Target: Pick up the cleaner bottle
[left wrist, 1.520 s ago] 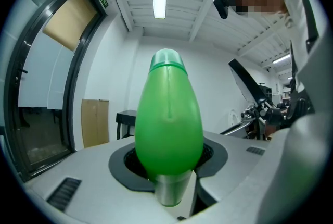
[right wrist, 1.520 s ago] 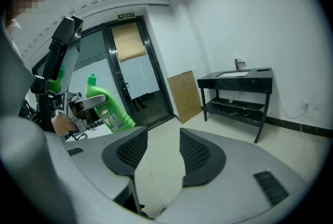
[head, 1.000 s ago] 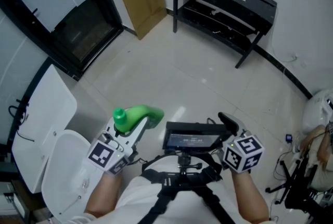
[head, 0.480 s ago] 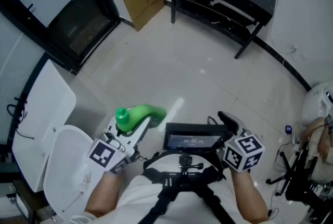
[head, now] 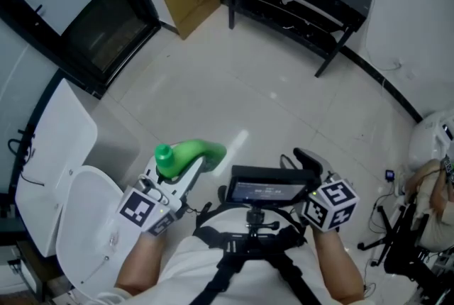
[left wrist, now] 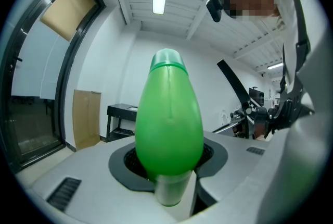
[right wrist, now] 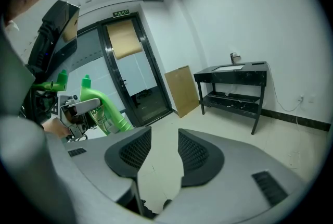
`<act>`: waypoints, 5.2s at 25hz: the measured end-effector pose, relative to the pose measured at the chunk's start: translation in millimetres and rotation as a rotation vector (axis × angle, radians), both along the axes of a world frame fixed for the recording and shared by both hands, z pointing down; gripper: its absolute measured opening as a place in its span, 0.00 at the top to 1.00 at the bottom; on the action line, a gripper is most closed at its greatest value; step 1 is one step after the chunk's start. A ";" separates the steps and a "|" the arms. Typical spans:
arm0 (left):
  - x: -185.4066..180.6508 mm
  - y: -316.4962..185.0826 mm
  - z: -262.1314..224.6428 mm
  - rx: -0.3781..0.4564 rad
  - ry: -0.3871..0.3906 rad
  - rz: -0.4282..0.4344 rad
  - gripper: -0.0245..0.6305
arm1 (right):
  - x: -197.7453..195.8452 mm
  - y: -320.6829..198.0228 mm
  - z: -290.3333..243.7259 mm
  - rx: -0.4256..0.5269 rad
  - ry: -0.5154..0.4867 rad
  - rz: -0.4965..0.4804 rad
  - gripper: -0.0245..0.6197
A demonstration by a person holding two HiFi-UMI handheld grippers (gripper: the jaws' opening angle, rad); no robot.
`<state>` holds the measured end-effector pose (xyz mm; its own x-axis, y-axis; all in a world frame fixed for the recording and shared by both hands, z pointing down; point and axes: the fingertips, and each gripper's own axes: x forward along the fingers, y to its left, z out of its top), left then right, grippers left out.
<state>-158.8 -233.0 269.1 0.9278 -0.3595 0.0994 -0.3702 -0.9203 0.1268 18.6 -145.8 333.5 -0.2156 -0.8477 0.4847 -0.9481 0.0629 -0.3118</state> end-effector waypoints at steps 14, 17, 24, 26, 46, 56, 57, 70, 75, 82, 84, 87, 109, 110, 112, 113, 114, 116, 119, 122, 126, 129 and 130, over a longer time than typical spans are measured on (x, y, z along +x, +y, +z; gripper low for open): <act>75.5 80.7 -6.6 -0.007 -0.026 -0.023 0.72 | 85.3 87.7 17.5 -0.042 -0.005 -0.019 0.82; 79.1 95.1 -2.8 -0.020 -0.041 -0.043 0.72 | 87.5 99.4 22.0 -0.044 -0.016 -0.047 0.83; 98.9 129.5 1.0 -0.043 -0.062 -0.059 0.72 | 100.3 128.0 25.8 -0.043 0.006 -0.113 0.84; 102.1 134.7 -2.3 -0.025 -0.054 -0.062 0.72 | 100.6 130.8 22.4 -0.035 0.023 -0.128 0.85; 100.6 159.6 -2.5 -0.033 -0.082 -0.056 0.72 | 86.9 144.4 15.2 -0.002 0.020 -0.187 0.96; 109.5 164.7 -8.1 0.002 -0.047 -0.036 0.72 | 84.2 145.7 16.0 0.002 0.023 -0.159 0.96; 110.4 165.1 -8.2 0.001 -0.049 -0.035 0.72 | 84.9 145.3 15.1 0.002 0.026 -0.153 0.96; 103.6 145.3 -4.2 -0.017 -0.068 -0.038 0.72 | 114.1 125.2 13.7 -0.008 0.069 -0.044 0.96; 96.5 120.8 -1.9 -0.023 -0.099 -0.004 0.72 | 126.3 105.1 7.9 -0.004 0.093 0.048 0.96; 85.8 77.2 -10.2 0.004 -0.078 0.022 0.72 | 121.5 74.7 -3.4 0.009 0.122 0.123 0.96; 83.1 70.0 -9.7 0.003 -0.079 0.030 0.72 | 118.3 69.9 -5.8 0.010 0.128 0.135 0.96; 83.5 62.9 -8.8 0.005 -0.080 0.046 0.72 | 115.8 64.9 -7.9 0.009 0.133 0.148 0.96; 105.1 57.3 -3.7 -0.046 -0.080 0.138 0.72 | 97.4 54.1 -10.1 0.000 0.147 0.148 0.96; 105.6 57.5 -3.7 -0.046 -0.080 0.140 0.72 | 96.7 53.6 -10.4 0.000 0.148 0.146 0.96; 107.3 55.6 -3.7 -0.032 -0.072 0.142 0.72 | 96.0 52.2 -10.7 -0.001 0.151 0.142 0.96; 108.4 54.3 -3.8 -0.022 -0.067 0.143 0.72 | 95.8 51.6 -10.7 -0.002 0.152 0.141 0.96; 109.3 53.6 -4.0 -0.015 -0.063 0.145 0.72 | 95.6 51.2 -10.8 -0.002 0.153 0.139 0.96; 110.5 54.0 -4.0 -0.012 -0.062 0.150 0.72 | 94.8 51.4 -10.7 -0.004 0.154 0.138 0.96; 112.2 55.0 -3.4 -0.012 -0.062 0.154 0.72 | 94.4 52.1 -9.4 -0.007 0.153 0.133 0.96; 113.2 55.4 -2.9 -0.014 -0.062 0.158 0.72 | 94.2 51.9 -9.1 -0.011 0.154 0.130 0.96; 114.0 56.7 -2.5 -0.021 -0.060 0.163 0.72 | 93.4 51.3 -9.7 -0.012 0.161 0.127 0.96; 114.8 57.2 -3.6 -0.038 -0.060 0.165 0.72 | 93.0 49.5 -10.4 -0.013 0.172 0.124 0.96; 114.0 56.9 -2.3 -0.038 -0.064 0.166 0.72 | 92.8 49.1 -10.4 -0.014 0.174 0.124 0.96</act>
